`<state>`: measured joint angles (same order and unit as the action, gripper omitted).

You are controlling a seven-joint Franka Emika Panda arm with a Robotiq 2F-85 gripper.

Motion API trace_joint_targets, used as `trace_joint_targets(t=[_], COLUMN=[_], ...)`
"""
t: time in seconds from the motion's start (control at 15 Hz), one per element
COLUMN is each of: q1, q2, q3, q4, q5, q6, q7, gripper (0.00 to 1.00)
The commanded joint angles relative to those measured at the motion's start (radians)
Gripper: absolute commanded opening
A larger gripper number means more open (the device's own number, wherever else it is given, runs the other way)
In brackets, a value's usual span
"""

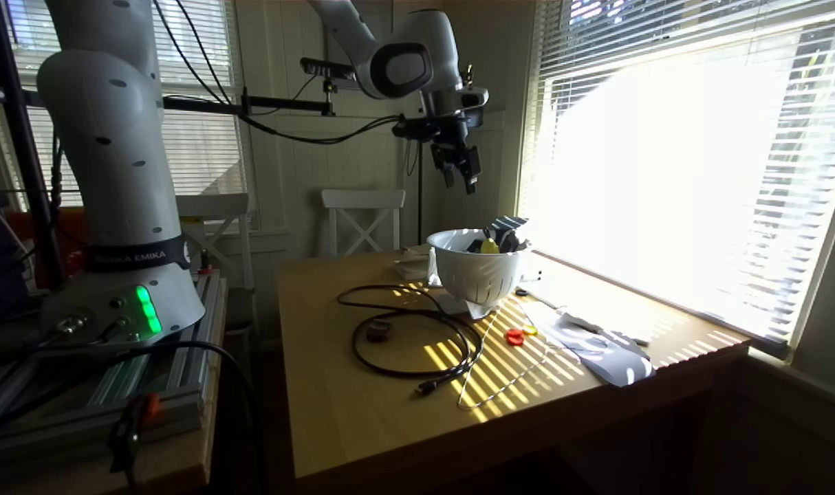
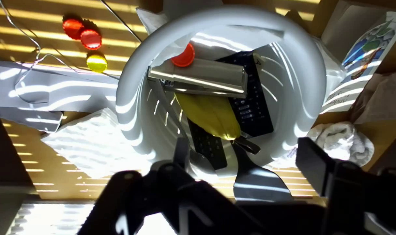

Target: Pick up the orange and yellow objects and put them in the bowl

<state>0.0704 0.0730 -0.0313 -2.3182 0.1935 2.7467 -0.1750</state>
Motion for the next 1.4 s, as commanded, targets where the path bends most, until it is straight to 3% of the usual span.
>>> trace_joint_targets(t=[0.0, 0.27, 0.33, 0.47, 0.67, 0.73, 0.8, 1.07, 1.13, 1.33], q1=[-0.06, -0.144, -0.164, -0.192, -0.134, -0.198, -0.205, -0.218, -0.212, -0.222], q2=[-0.025, -0.03, -0.026, -0.007, 0.056, 0.032, 0.033, 0.036, 0.03, 0.075], q3=[0.004, -0.02, -0.043, -0.101, -0.287, -0.234, -0.213, -0.218, -0.202, -0.183], q4=[-0.055, -0.103, -0.117, -0.149, -0.151, -0.14, -0.158, -0.15, -0.178, -0.105], q5=[0.062, 0.212, 0.174, -0.017, -0.274, -0.308, -0.232, -0.281, -0.312, -0.331], q6=[0.044, -0.008, -0.025, -0.027, -0.01, -0.08, -0.025, -0.054, 0.001, -0.047], q7=[0.068, -0.001, 0.018, 0.1, 0.181, 0.211, 0.154, 0.182, 0.108, -0.028], gripper=[1.0, 1.0, 1.0, 1.0, 1.0, 1.0, 1.0, 1.0, 1.0, 1.0])
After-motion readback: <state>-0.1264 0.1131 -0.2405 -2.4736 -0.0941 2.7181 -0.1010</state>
